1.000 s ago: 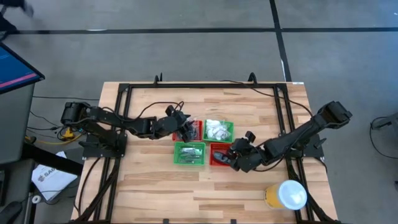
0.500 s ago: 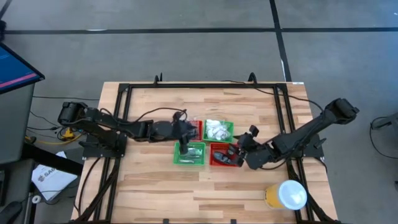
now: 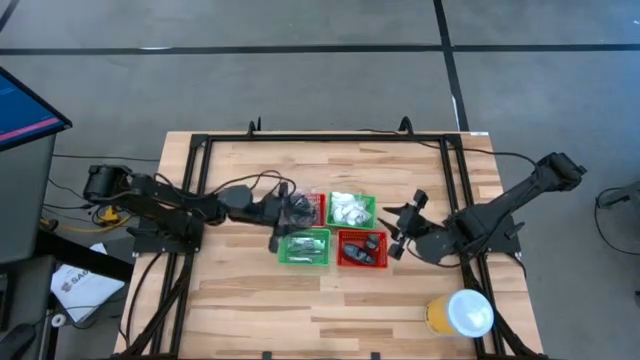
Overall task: Pick & Place Travel size toiletries
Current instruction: Return to Home Position
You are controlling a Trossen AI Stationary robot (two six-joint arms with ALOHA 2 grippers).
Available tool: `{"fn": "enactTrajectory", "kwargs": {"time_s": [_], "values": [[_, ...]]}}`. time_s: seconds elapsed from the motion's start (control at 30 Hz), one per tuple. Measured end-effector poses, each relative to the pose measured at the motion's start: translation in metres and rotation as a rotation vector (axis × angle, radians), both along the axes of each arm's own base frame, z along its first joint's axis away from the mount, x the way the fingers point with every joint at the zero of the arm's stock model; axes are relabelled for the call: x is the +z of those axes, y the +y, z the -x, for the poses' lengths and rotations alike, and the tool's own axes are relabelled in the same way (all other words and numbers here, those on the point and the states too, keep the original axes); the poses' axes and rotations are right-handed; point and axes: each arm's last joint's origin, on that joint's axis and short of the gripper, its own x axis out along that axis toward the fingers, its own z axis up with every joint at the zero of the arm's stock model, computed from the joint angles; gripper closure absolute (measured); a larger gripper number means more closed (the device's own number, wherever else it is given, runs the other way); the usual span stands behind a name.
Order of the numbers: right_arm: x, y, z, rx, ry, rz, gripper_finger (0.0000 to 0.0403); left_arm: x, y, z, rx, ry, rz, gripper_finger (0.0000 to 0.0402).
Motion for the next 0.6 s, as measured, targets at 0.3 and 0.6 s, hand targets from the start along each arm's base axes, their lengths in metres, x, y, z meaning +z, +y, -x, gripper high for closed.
{"fn": "enactTrajectory", "kwargs": {"time_s": [0.3,0.6], "values": [[-0.002,-0.021,0.021,-0.028,-0.056,0.016,0.0294,-0.013,0.024,0.017,0.008,-0.065,0.027,0.0257],[-0.02,-0.049,0.055,0.052,-0.284,-0.023,0.0304,-0.016,0.042,0.025,-0.013,-0.07,0.036,0.0257]]}}
